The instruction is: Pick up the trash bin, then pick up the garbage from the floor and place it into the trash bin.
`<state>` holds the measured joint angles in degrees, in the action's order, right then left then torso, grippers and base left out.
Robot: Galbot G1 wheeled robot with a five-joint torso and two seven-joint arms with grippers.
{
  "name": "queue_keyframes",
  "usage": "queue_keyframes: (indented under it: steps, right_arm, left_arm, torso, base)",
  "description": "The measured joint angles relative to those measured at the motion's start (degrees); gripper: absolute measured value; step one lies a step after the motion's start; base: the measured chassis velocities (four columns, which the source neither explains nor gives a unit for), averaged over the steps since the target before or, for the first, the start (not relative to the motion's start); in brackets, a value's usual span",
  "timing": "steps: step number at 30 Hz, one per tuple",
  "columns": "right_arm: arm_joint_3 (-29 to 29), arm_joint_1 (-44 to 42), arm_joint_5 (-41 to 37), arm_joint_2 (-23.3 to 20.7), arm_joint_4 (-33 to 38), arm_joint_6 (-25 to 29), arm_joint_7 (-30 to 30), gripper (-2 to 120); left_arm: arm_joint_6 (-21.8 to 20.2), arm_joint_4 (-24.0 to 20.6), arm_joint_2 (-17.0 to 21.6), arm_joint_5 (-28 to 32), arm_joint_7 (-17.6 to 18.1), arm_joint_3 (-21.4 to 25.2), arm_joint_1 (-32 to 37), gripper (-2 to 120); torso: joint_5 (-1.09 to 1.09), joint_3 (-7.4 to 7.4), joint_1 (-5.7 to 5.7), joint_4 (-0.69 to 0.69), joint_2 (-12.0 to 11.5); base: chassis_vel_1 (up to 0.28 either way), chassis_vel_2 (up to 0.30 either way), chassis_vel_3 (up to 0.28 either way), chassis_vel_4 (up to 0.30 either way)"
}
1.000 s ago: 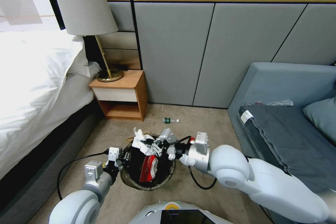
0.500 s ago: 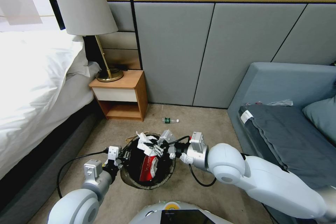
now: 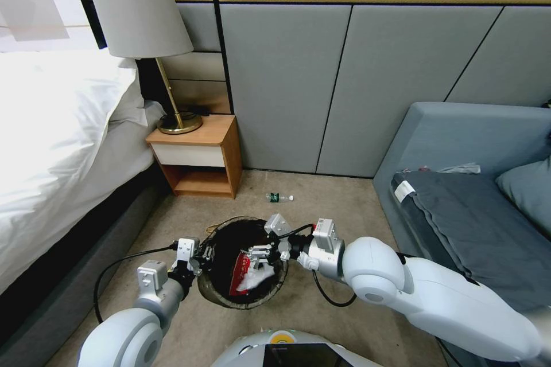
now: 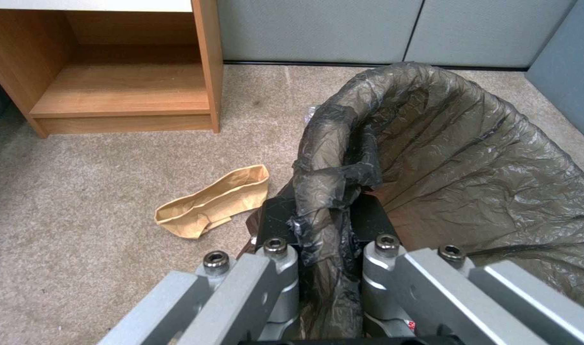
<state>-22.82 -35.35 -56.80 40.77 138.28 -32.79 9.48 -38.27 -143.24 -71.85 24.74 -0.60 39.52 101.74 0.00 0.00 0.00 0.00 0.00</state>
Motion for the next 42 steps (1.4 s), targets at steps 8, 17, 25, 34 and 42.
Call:
queue_keyframes:
  steps: [8,17,25,34,42]
  right_arm:
    - [-0.24,0.02,0.06,-0.44,0.29,0.05,0.03,100]
    - [-0.20,0.32,0.04,-0.64,0.85,0.19,0.02,100]
    - [0.03,0.39,0.00,-1.01,1.27,0.38,-0.02,100]
    - [0.85,0.30,-0.04,-0.84,1.33,0.59,-0.03,100]
    - [8.59,-1.73,-1.64,-1.14,2.50,2.52,-0.15,100]
  left_arm:
    - [0.00,0.00,-0.22,-0.01,-0.04,-0.15,-0.13,6]
    - [0.01,0.00,-0.56,-0.09,-0.07,-0.07,-0.07,6]
    - [0.05,0.00,-0.86,-0.20,-0.10,-0.15,-0.08,6]
    - [0.06,0.00,-0.97,-0.23,-0.11,-0.17,-0.07,6]
    - [0.09,0.00,-0.96,-0.25,-0.12,-0.11,-0.14,6]
  torso:
    - [0.00,0.00,0.00,0.00,0.00]
    - [0.00,0.00,0.00,0.00,0.00]
    - [0.00,0.00,0.00,0.00,0.00]
    - [0.00,0.00,0.00,0.00,0.00]
    - [0.00,0.00,0.00,0.00,0.00]
  base:
    - [0.000,0.000,0.000,0.000]
    - [0.000,0.000,0.000,0.000]
    - [0.000,0.000,0.000,0.000]
    - [0.000,0.000,0.000,0.000]
    - [0.000,0.000,0.000,0.000]
